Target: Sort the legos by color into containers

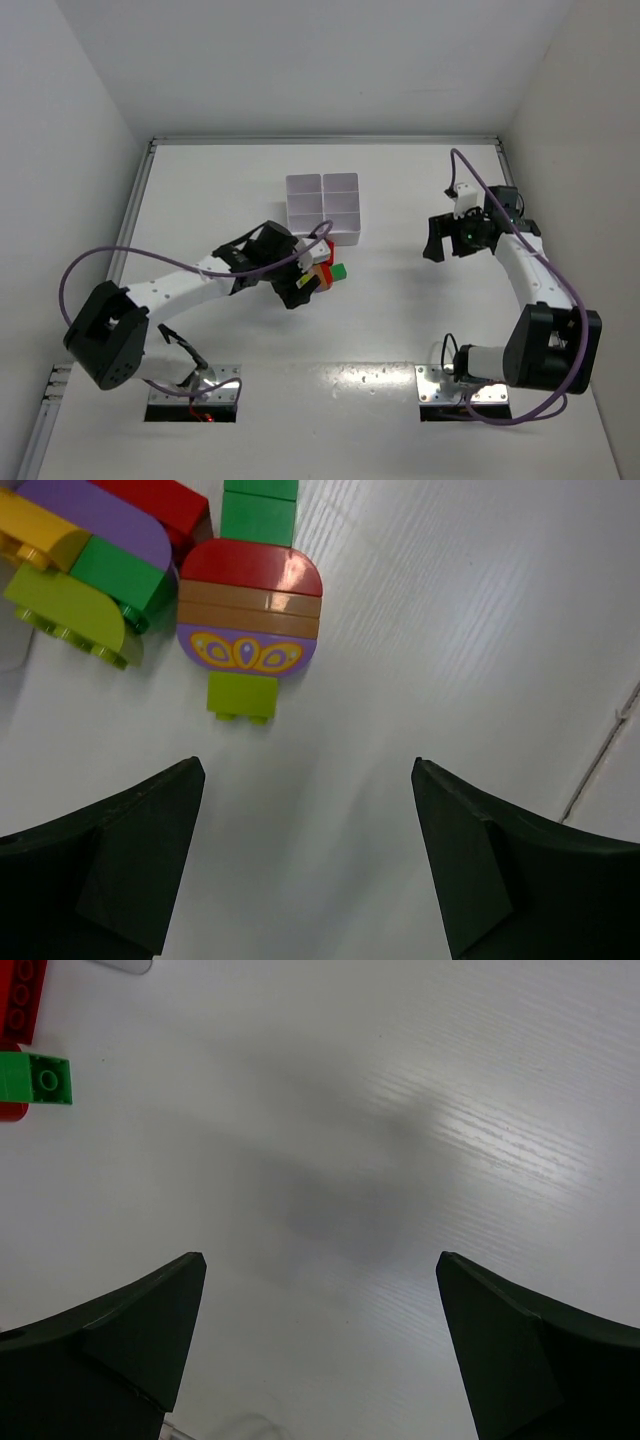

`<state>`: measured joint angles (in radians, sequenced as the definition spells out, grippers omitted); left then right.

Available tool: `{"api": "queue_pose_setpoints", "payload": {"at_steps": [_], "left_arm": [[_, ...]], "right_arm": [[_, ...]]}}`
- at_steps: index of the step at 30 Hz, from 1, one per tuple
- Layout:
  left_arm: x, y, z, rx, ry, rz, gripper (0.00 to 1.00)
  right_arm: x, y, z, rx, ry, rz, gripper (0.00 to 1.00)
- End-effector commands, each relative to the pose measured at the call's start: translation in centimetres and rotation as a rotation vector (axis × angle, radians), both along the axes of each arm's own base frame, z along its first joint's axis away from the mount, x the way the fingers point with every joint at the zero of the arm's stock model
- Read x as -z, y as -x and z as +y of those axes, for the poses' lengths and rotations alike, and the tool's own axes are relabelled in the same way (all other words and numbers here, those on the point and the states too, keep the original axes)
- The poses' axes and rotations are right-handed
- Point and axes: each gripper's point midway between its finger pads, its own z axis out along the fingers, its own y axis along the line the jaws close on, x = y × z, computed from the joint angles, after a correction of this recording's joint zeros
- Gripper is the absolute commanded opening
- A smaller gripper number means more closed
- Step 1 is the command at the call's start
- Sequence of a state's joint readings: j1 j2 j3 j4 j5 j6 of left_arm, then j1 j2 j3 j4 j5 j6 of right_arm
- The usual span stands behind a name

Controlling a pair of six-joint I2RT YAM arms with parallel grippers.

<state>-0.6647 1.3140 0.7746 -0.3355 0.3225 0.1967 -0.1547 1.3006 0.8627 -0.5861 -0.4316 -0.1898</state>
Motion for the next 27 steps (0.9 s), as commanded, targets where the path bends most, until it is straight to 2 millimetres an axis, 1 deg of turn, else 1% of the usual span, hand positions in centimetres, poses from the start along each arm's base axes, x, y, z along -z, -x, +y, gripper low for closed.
{"api": "queue_pose_setpoints", "payload": {"at_steps": [1, 4, 5, 7, 9, 10, 16, 17, 20, 21, 24, 27], "left_arm": [[0.6, -1.5, -1.7, -0.015, 0.002, -0.069, 0.91], [1.3, -2.2, -2.3, -0.03, -0.009, -0.082, 0.9], [2.0, -2.3, -2.4, -0.03, -0.019, -0.071, 0.9], [2.3, -2.7, -2.6, -0.036, -0.028, -0.072, 0.88], [3.3, -2.9, -2.5, -0.043, -0.048, -0.063, 0.87], [3.0, -3.4, -2.8, -0.043, -0.039, -0.073, 0.87], [4.3, -3.9, -2.6, -0.024, -0.085, -0.084, 0.86], [3.9, -4.3, -2.9, -0.015, -0.078, -0.105, 0.86], [4.7, -4.3, -2.8, 0.004, -0.101, -0.103, 0.83], [4.3, -4.4, -3.1, 0.024, -0.09, -0.113, 0.83], [4.3, -4.6, -3.5, 0.059, -0.086, -0.134, 0.81], [4.3, -4.3, -3.8, 0.102, -0.077, -0.14, 0.77]], "right_arm": [[-1.8, -1.6, 0.1, -0.028, 0.001, -0.061, 0.99], [-1.8, -1.9, 0.0, -0.023, 0.009, -0.06, 0.99], [-1.8, -1.9, -0.1, -0.023, 0.009, -0.06, 0.99], [-2.1, -2.1, -0.2, -0.018, 0.018, -0.068, 0.99], [-2.0, -1.9, -0.5, -0.009, 0.017, -0.059, 0.99], [-1.7, -1.9, -0.5, -0.009, 0.016, -0.05, 0.99], [-1.7, -1.9, -0.5, -0.009, 0.016, -0.05, 0.99], [-1.7, -1.9, -0.5, -0.009, 0.016, -0.05, 0.99], [-1.5, -1.9, -0.5, -0.009, 0.014, -0.041, 0.99], [-1.8, -2.2, -0.5, -0.009, 0.016, -0.05, 0.99], [-1.8, -2.2, -0.5, -0.009, 0.016, -0.05, 0.99], [-1.5, -2.2, -0.5, -0.009, 0.014, -0.041, 0.99]]}}
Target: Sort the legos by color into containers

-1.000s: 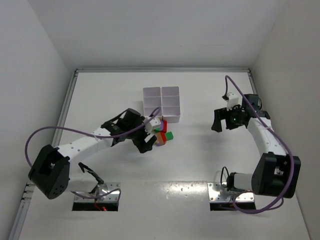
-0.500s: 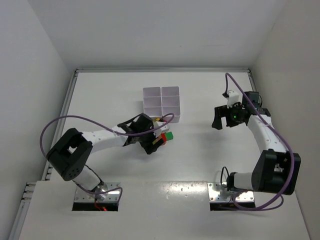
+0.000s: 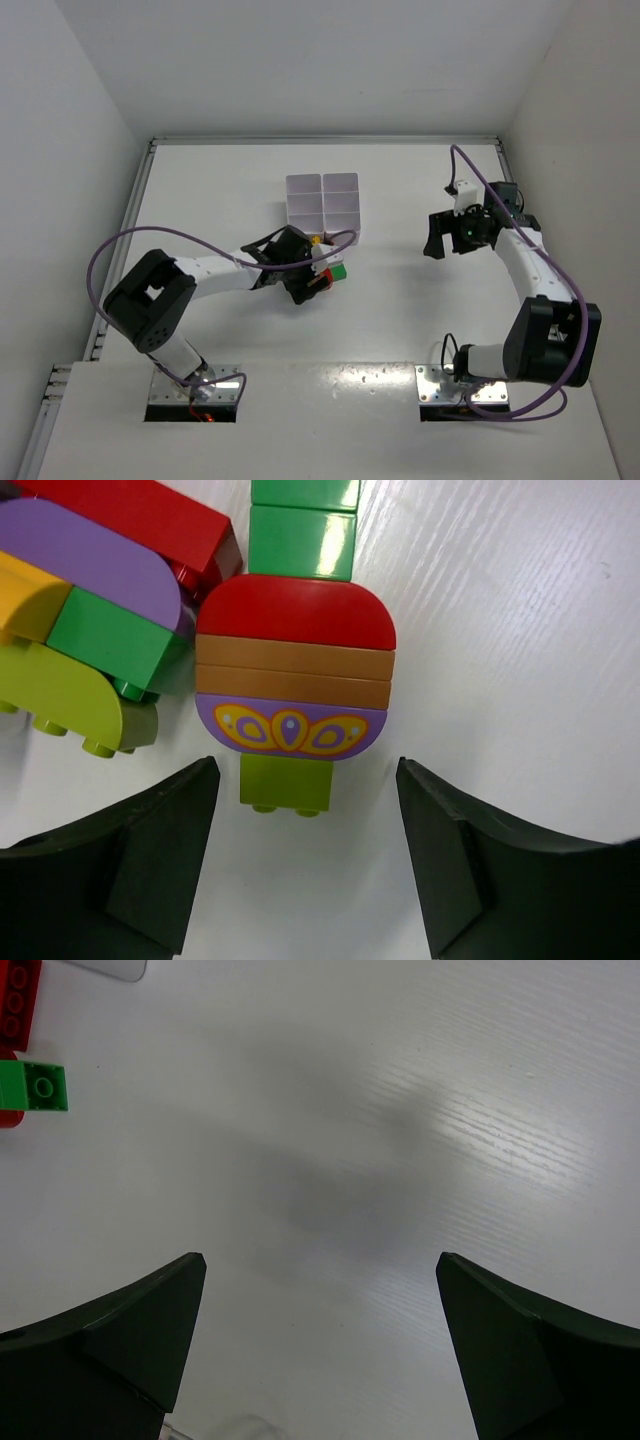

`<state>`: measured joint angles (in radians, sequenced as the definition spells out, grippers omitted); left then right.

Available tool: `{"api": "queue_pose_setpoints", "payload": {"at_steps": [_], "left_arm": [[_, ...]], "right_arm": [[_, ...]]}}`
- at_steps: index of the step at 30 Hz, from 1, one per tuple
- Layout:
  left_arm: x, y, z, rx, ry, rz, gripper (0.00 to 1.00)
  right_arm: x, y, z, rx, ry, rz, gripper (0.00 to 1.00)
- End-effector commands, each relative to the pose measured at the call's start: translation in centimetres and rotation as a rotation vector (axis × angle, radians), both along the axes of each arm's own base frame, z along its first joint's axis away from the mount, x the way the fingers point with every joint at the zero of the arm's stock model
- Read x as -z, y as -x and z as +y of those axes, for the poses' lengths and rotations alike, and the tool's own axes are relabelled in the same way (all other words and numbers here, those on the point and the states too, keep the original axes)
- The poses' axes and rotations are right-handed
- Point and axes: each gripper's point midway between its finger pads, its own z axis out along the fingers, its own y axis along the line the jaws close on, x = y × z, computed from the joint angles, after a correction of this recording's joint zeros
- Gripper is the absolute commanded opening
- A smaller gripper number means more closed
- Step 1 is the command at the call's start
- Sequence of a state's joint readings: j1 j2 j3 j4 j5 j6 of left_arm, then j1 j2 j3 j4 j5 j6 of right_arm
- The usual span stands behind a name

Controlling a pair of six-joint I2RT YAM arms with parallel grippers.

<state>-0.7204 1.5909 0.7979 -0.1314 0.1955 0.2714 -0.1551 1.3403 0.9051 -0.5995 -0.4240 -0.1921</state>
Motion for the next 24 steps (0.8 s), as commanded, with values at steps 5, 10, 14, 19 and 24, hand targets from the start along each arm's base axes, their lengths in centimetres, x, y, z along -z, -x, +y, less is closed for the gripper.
{"api": "queue_pose_setpoints", "payload": {"at_steps": [5, 10, 14, 19, 24], "left_arm": [[-2.1, -0.8, -2.7, 0.116, 0.084, -0.057, 0.59], [-1.9, -0.3, -2.2, 0.123, 0.07, -0.049, 0.41], [-1.9, 0.4, -1.8, 0.129, 0.072, -0.04, 0.29], [-2.9, 1.3, -1.5, 0.14, 0.087, -0.057, 0.18], [-4.9, 1.9, -1.9, 0.157, 0.116, -0.116, 0.08]], "right_arm": [[-1.4, -1.4, 0.0, -0.028, -0.002, -0.057, 0.99], [-1.2, -0.8, 1.3, -0.044, -0.079, -0.03, 0.99], [-1.2, -0.2, 3.6, -0.074, -0.212, 0.02, 0.99], [-1.7, 0.4, 6.5, -0.106, -0.382, 0.083, 0.99], [-1.7, 1.0, 8.7, -0.159, -0.449, 0.134, 0.99]]}}
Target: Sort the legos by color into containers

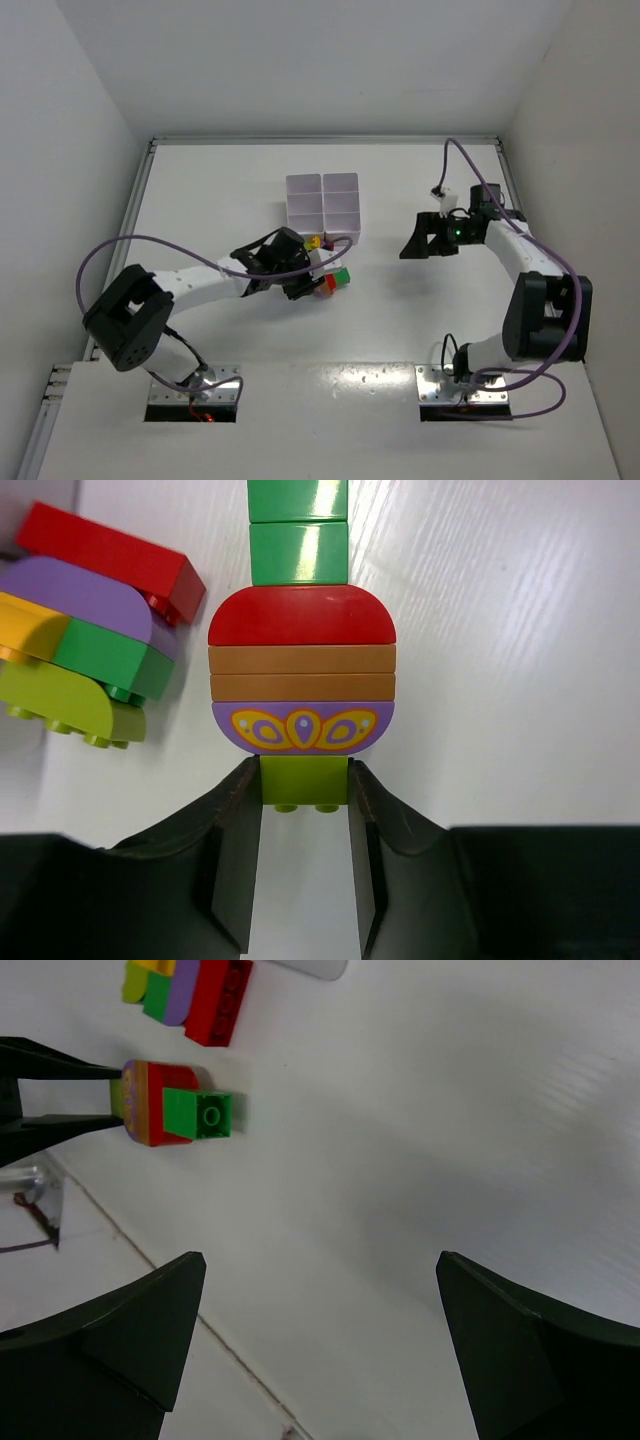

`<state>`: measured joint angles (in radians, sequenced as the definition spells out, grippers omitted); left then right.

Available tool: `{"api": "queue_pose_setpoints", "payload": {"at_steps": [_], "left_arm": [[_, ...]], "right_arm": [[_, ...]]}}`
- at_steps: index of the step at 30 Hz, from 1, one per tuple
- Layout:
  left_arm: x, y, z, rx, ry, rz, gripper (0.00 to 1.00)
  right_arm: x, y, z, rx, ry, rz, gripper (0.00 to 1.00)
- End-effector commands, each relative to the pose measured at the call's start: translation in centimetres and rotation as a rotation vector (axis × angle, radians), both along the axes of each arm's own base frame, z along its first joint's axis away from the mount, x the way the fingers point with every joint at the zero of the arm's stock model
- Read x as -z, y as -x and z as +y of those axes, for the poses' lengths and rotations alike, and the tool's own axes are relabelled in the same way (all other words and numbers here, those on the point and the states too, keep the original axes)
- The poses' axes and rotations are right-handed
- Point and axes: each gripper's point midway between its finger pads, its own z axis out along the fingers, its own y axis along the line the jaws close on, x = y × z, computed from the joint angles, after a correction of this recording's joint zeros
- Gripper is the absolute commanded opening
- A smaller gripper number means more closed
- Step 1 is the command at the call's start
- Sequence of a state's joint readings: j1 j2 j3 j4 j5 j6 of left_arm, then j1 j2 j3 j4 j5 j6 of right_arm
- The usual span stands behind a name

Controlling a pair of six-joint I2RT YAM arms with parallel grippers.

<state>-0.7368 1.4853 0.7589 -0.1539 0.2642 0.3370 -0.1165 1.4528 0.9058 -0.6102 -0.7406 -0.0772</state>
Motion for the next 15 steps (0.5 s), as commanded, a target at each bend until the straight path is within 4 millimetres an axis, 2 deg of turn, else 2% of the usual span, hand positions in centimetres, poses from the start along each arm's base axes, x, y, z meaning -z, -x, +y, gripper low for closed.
{"api": "queue_pose_setpoints", "payload": {"at_steps": [1, 8, 10, 12, 15], "left_arm": [[-3.7, -0.1, -1.4, 0.032, 0.084, -0.098, 0.06], [-7.0, 0.4, -4.0, 0.078, 0.148, -0.167, 0.02], [-7.7, 0.4, -4.2, 0.067, 0.155, -0.185, 0.02], [-8.4, 0.8, -5.2, 0.092, 0.174, -0.198, 0.02], [-9.4, 0.2, -5.4, 0.071, 0.184, -0.242, 0.01]], "right_arm": [[-1.8, -0.2, 2.8, -0.064, -0.11, 0.005, 0.99], [-3.2, 1.5, 6.7, -0.176, -0.232, 0.041, 0.99], [-3.5, 1.4, 7.3, -0.199, -0.247, 0.032, 0.99], [-3.6, 1.8, 7.8, -0.222, -0.268, 0.044, 0.94], [-3.6, 2.6, 8.8, -0.259, -0.313, 0.079, 0.9]]}}
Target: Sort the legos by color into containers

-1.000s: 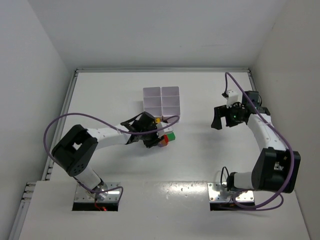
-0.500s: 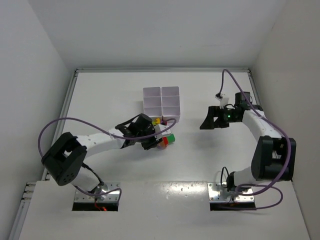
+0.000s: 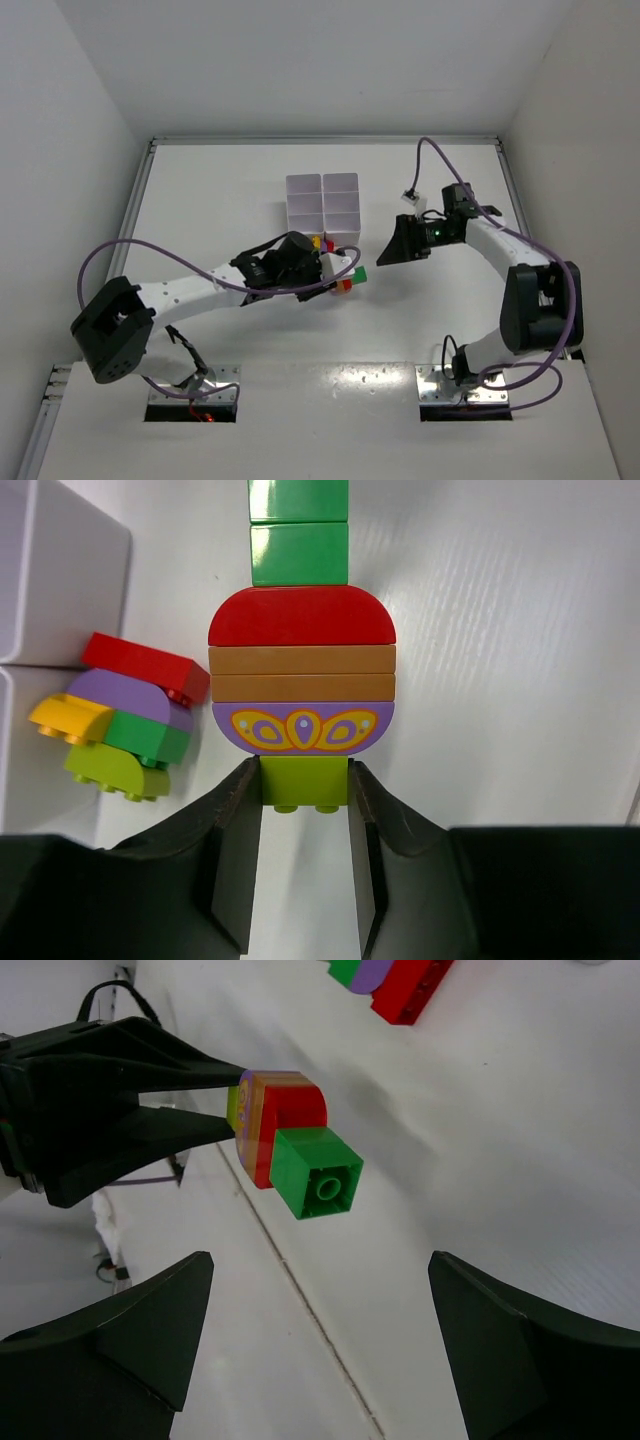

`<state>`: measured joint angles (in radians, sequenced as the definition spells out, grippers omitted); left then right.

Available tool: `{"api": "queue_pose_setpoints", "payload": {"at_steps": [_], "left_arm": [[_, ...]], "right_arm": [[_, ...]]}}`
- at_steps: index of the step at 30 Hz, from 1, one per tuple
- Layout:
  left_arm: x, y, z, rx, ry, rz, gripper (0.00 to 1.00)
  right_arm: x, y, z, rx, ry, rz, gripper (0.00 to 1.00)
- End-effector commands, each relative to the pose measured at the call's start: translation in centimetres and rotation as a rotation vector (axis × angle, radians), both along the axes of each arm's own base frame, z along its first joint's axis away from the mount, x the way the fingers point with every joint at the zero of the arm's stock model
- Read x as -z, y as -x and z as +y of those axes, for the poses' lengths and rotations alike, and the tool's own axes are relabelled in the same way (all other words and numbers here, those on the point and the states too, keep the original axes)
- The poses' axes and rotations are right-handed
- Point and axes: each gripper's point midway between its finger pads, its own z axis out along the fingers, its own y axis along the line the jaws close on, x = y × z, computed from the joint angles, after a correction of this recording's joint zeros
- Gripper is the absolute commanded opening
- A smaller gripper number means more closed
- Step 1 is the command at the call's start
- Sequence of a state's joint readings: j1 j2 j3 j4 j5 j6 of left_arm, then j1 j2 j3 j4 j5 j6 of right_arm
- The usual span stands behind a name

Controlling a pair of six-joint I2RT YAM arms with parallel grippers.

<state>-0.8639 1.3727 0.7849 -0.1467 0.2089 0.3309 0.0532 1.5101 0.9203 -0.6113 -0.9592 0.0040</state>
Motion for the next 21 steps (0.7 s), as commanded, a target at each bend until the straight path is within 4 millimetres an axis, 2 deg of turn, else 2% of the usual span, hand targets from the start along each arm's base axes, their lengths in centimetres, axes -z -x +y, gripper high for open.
{"api": "queue_pose_setpoints", "payload": {"at_steps": [1, 9, 13, 15, 17, 21], "left_arm": [[-5.5, -1.5, -2.3, -0.01, 0.123, -0.128, 0.01], [-7.2, -2.3, -2.7, -0.054, 0.161, -0.198, 0.0], [-7.9, -2.2, -3.2, -0.055, 0.184, -0.226, 0.0], [-7.5, -2.1, -3.0, -0.055, 0.177, -0.221, 0.0], [-8.1, -1.9, -3.3, -0.046, 0.194, -0.232, 0.0], [-8.8, -1.6, -3.4, -0.044, 0.209, -0.246, 0.0]], "right_arm": [[-2.0, 0.0, 1.8, -0.065, -0.105, -0.015, 0.89], [-2.5, 1.6, 3.7, -0.137, -0.211, 0.063, 0.86], [-3.1, 1.2, 4.2, -0.129, -0.263, 0.1, 0.78], [-2.8, 0.9, 4.2, -0.126, -0.264, 0.099, 0.78], [-2.2, 0.9, 4.3, -0.119, -0.263, 0.133, 0.77], [-2.2, 0.2, 4.3, -0.121, -0.264, 0.123, 0.73]]}}
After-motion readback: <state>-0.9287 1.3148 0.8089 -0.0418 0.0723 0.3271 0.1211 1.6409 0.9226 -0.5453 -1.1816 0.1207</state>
